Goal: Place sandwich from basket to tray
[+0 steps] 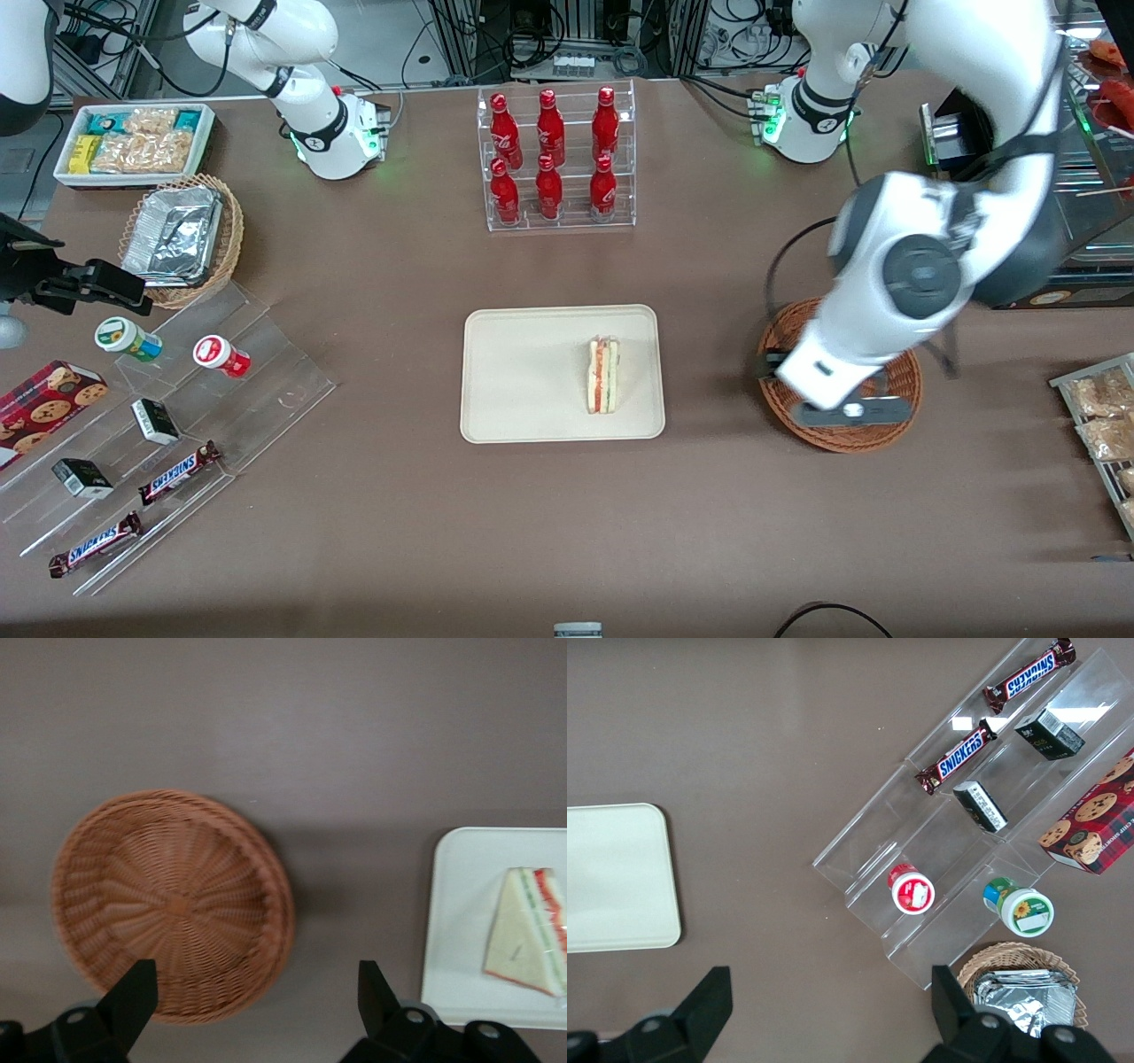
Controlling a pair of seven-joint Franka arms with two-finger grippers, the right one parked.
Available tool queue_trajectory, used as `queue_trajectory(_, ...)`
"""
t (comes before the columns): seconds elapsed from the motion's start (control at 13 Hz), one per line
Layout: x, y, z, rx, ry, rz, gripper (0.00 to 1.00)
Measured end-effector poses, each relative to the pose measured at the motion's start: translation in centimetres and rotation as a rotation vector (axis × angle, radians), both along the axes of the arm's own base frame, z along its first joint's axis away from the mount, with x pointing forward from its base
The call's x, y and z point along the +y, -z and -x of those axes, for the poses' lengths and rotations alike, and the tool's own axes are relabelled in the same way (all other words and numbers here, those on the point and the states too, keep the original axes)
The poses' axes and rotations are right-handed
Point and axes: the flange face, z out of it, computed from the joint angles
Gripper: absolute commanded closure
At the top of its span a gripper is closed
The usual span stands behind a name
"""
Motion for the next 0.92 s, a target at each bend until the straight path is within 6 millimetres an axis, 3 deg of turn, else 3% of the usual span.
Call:
queue_trajectory(0.23, 4.6, -3.4, 1.0, 0.002, -0.035, -0.012, 0.0)
queue_trajectory(0.46, 6.9, -5.4, 2.9, 0.012, -0.035, -0.024, 0.0)
queue_trajectory(0.77, 8.6, -9.1, 5.3, 0.034, 0.055, -0.033, 0.0)
queue_trajectory(0.92, 11.3, -10.6, 6.0, 0.046, 0.064, -0.015, 0.0)
